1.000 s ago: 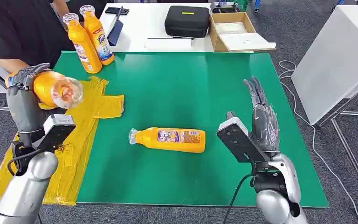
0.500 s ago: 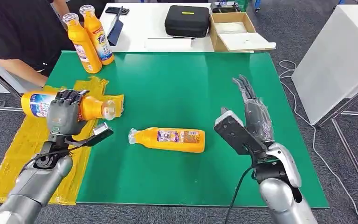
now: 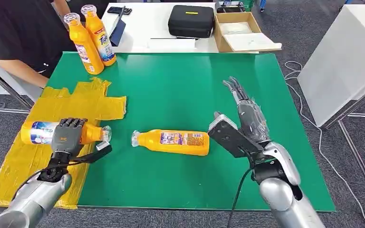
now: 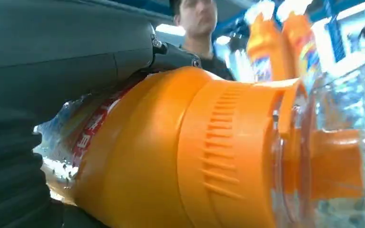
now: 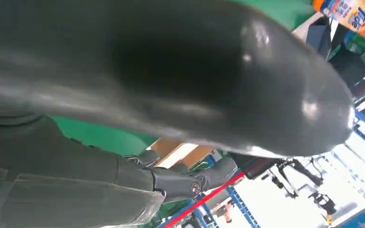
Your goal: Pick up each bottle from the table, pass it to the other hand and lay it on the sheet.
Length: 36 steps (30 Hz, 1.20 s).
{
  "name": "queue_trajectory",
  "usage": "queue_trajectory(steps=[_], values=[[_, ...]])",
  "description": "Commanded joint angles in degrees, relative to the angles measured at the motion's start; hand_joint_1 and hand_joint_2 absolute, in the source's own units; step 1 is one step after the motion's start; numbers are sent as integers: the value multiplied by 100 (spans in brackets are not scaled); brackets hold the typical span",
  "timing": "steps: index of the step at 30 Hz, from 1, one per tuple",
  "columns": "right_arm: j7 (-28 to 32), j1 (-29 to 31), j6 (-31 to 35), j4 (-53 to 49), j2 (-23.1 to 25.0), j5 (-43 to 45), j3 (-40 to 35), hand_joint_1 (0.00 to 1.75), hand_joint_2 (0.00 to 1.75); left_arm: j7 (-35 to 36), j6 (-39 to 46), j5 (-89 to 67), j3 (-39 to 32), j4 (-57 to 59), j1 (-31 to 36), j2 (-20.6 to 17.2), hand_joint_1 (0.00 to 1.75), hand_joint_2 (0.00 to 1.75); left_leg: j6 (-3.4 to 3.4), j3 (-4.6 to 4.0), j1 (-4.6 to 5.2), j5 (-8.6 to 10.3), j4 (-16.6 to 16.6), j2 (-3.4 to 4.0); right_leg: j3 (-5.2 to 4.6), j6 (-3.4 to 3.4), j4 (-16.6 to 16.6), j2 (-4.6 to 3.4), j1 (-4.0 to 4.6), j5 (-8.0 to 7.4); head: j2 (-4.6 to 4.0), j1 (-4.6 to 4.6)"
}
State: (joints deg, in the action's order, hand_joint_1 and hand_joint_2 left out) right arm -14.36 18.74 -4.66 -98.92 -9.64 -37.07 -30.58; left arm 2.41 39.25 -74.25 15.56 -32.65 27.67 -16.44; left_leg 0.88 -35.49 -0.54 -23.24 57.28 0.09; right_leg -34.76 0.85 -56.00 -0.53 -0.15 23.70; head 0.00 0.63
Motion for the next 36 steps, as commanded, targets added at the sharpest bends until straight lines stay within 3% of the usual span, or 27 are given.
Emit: queue_trajectory(steps=[1, 7, 8, 12, 16, 18, 21, 25, 30, 36], values=[[-145, 364, -210, 613, -224, -177, -446, 0, 0, -364, -488, 326, -143, 781, 414, 498, 0, 0, -3, 32, 6, -9, 1, -18, 38, -6, 1, 22, -6, 14, 0, 0], [-126, 474, -250, 879, -191, -272, -550, 0, 0, -476, -584, 458, -177, 657, 444, 561, 0, 0, 1, 13, 7, 5, -3, -30, 22, -4, 4, 39, -6, 3, 0, 2], [-140, 506, -283, 989, -193, -366, -600, 0, 175, -645, -602, 640, -251, 592, 454, 623, 0, 0, 6, 19, 9, 9, -4, -38, 30, -6, 5, 52, -8, 4, 0, 0], [-94, 701, -412, 2159, -126, -952, -745, 0, 175, -1560, -1302, 2506, -570, -1161, -102, 888, 0, 0, 5, 24, 5, 10, -8, -27, 39, -11, 12, 41, -4, -4, 0, 2], [226, 1215, -498, 3380, 113, -1260, -853, 0, 175, -1351, -1869, 4143, -328, -3190, -606, 659, 0, 0, 4, 14, 4, 8, 5, -27, 28, -15, 3, 33, -3, -5, 0, 0], [234, 1234, -490, 3416, 135, -1264, -849, 0, 175, -1317, -1888, 4156, -313, -3237, -614, 630, 0, 0, 2, 16, 4, 3, 8, -10, 24, -14, -2, 16, -3, -5, 0, -2], [216, 1542, -705, 3955, 188, -1556, -1216, 0, 175, -1918, -1913, 5523, -554, -3681, -655, 667, 0, 0, 3, 9, 5, 9, 2, -13, 18, -12, -1, 20, -4, -7, 0, 2], [313, 1915, -628, 4971, 370, -1607, -1548, 0, 175, -1757, -2502, 7258, -548, -3947, -400, 543, 0, 0, -1, 22, -1, 1, 7, -3, 28, -12, -5, 10, -1, -5, 0, 2], [412, 2059, -525, 5303, 379, -1408, -1629, 0, 175, -2001, -2334, 7618, -210, -3988, -130, 380, 0, 0, 5, 4, -4, 15, 6, -27, 14, -12, -4, 31, 4, -7, 0, 0], [529, 2417, -624, 5688, 560, -1120, -1799, 0, 175, -2067, -2247, 7891, 168, -3763, 210, 498, 0, 0, 5, 9, 1, 15, 8, -27, 21, -15, -10, 36, 0, -4, 0, 0]])
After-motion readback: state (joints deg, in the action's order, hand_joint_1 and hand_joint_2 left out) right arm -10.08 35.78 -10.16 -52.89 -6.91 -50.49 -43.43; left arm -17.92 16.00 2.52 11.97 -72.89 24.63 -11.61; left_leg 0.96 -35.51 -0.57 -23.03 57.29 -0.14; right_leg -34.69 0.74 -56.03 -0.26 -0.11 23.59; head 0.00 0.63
